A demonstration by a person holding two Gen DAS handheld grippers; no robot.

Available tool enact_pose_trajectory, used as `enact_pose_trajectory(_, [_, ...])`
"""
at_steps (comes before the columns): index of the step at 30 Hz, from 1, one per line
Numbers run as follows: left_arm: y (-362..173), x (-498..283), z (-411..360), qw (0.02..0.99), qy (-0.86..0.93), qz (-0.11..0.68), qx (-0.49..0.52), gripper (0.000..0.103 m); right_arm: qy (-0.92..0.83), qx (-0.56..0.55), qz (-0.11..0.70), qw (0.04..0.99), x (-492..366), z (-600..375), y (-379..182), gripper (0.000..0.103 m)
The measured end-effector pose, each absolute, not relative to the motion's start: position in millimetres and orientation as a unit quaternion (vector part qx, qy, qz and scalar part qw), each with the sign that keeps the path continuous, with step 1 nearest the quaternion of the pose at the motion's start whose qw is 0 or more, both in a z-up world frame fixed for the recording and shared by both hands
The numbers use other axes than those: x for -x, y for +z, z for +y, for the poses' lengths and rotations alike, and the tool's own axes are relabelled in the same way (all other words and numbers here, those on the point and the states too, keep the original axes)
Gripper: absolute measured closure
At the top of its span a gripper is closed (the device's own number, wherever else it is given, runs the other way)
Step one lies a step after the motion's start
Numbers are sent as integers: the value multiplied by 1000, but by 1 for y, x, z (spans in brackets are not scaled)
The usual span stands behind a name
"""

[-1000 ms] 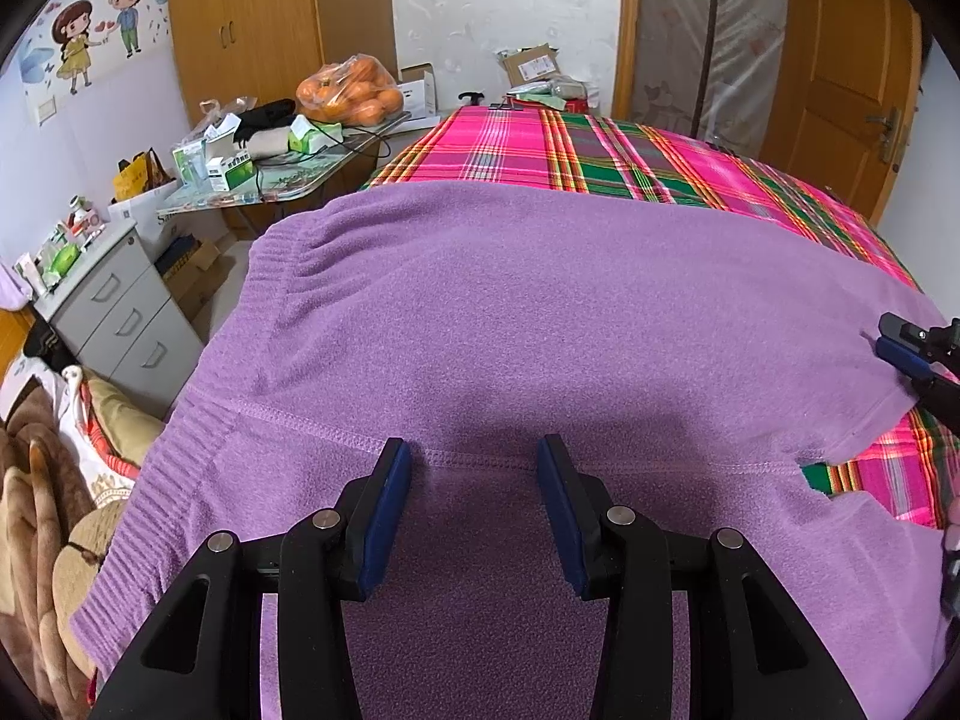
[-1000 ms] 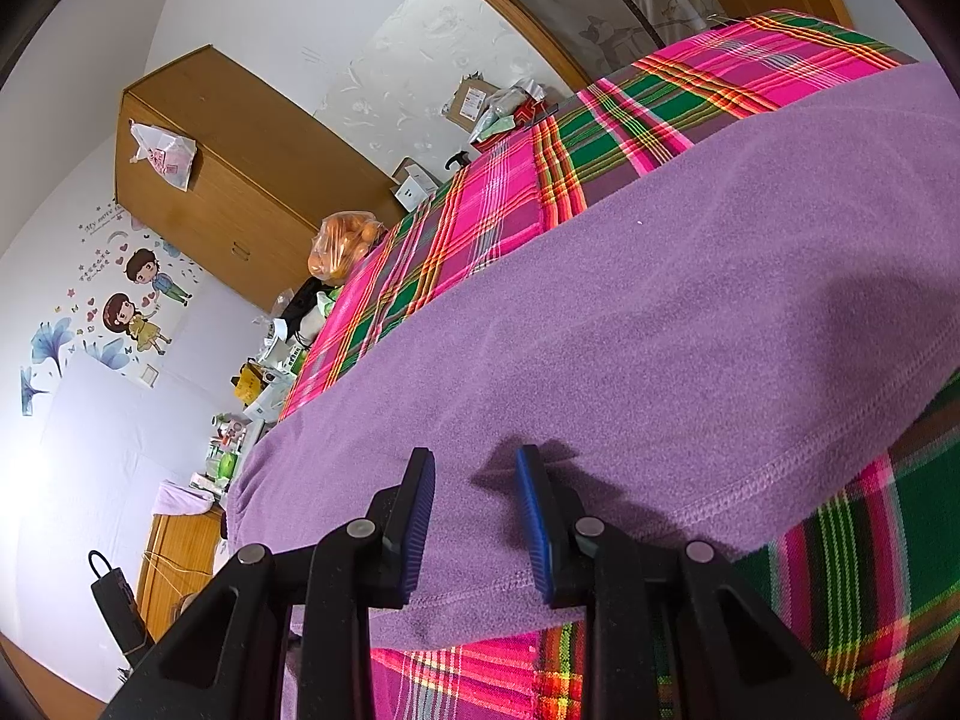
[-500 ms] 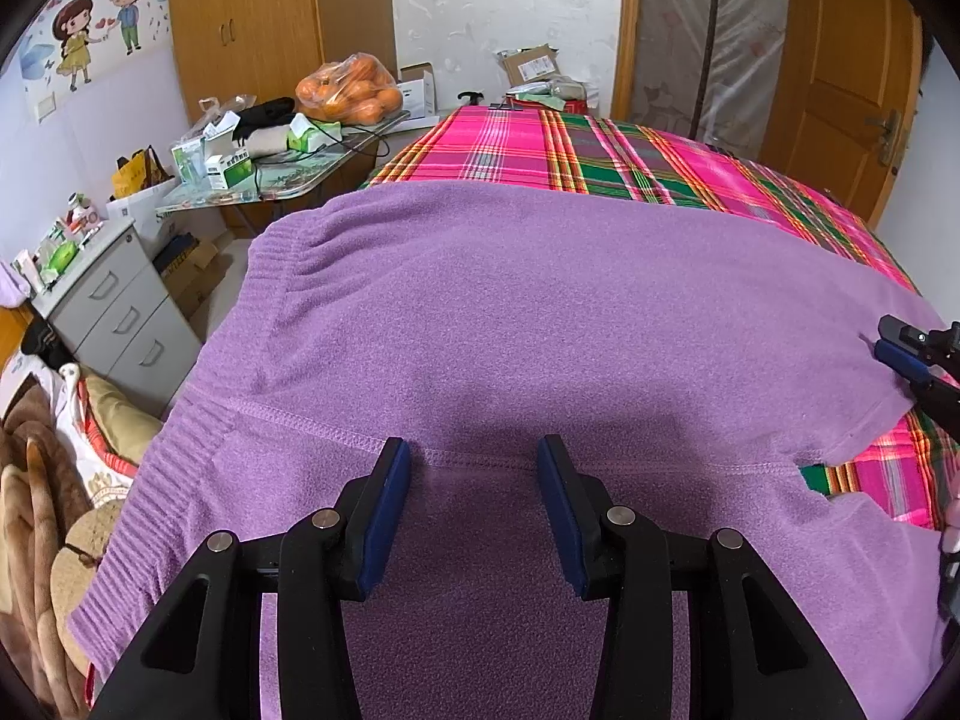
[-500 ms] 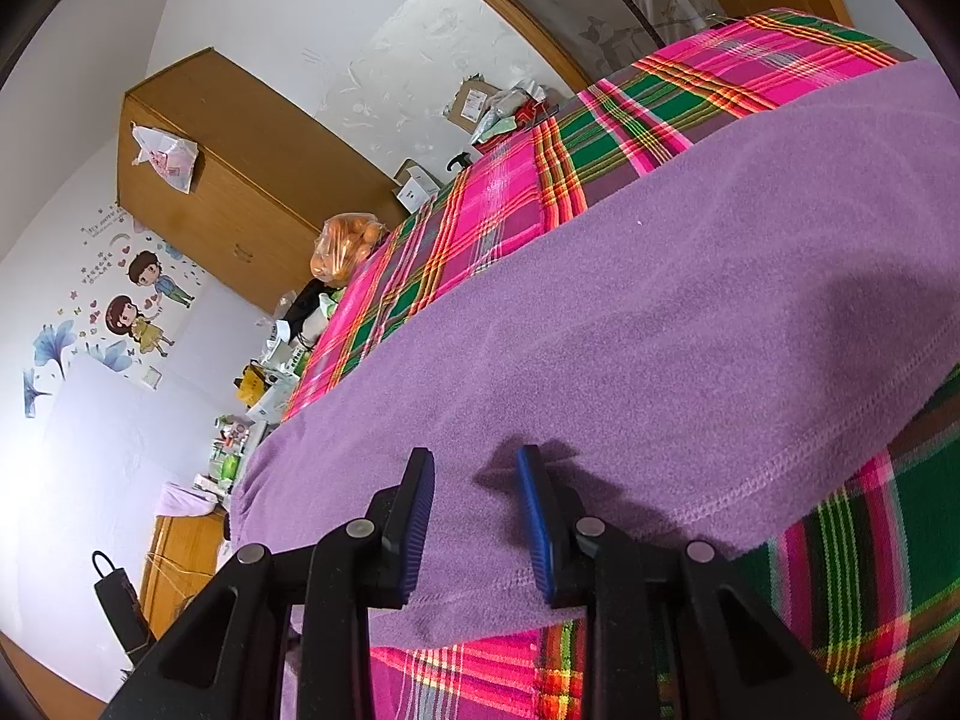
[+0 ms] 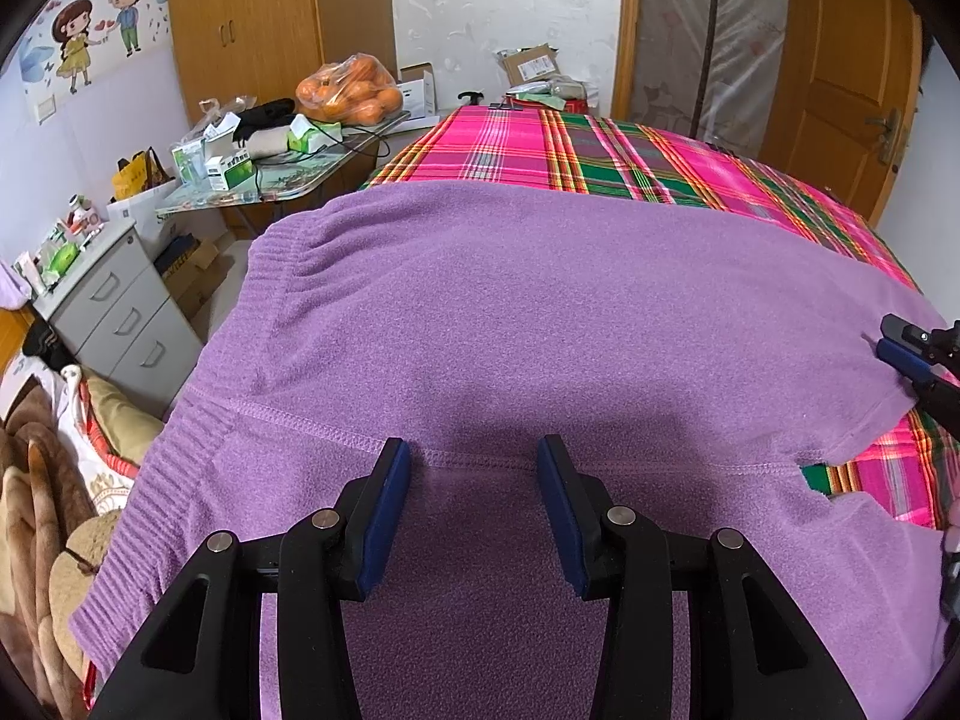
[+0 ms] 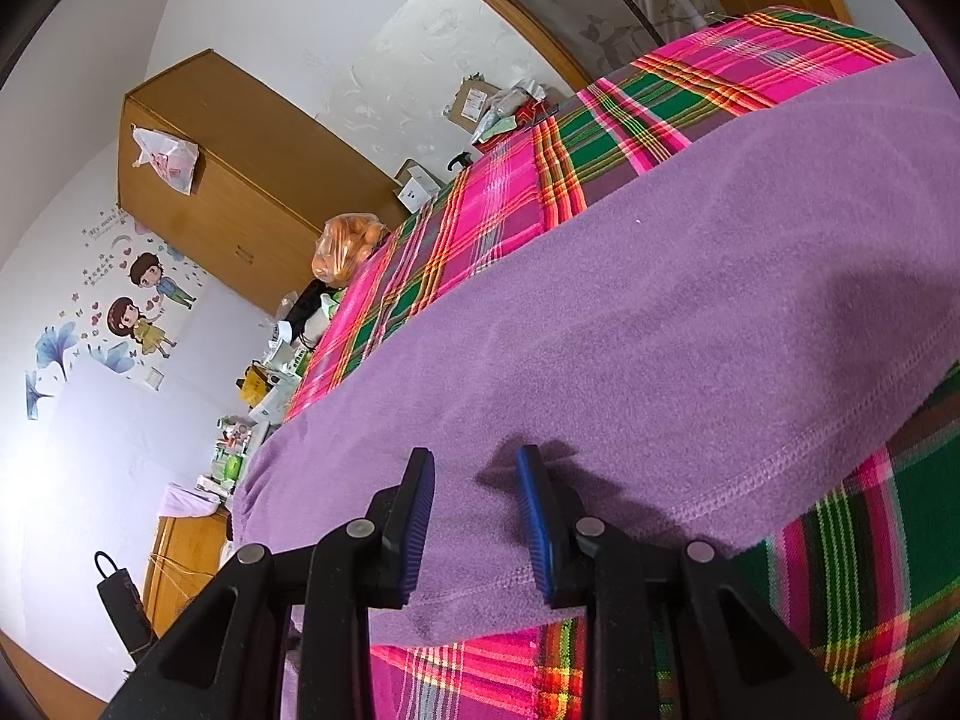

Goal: Fold clothes

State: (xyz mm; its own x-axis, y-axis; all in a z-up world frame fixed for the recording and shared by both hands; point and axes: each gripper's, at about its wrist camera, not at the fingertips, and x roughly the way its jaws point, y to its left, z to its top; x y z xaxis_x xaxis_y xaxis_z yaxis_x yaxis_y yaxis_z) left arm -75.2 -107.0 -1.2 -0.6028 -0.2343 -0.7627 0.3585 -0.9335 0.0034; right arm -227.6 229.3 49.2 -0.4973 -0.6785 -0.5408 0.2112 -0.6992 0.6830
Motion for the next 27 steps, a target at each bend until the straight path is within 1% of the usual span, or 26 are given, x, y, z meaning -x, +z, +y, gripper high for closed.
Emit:
enact_pose_trajectory(23, [-1, 73, -111, 158, -894, 92, -409, 57, -829, -419, -265, 258, 228, 224, 49, 73])
enact_pose_trajectory(27, [-1, 72, -113, 150, -895, 98, -408, 53, -830, -418, -265, 257, 227, 222, 50, 73])
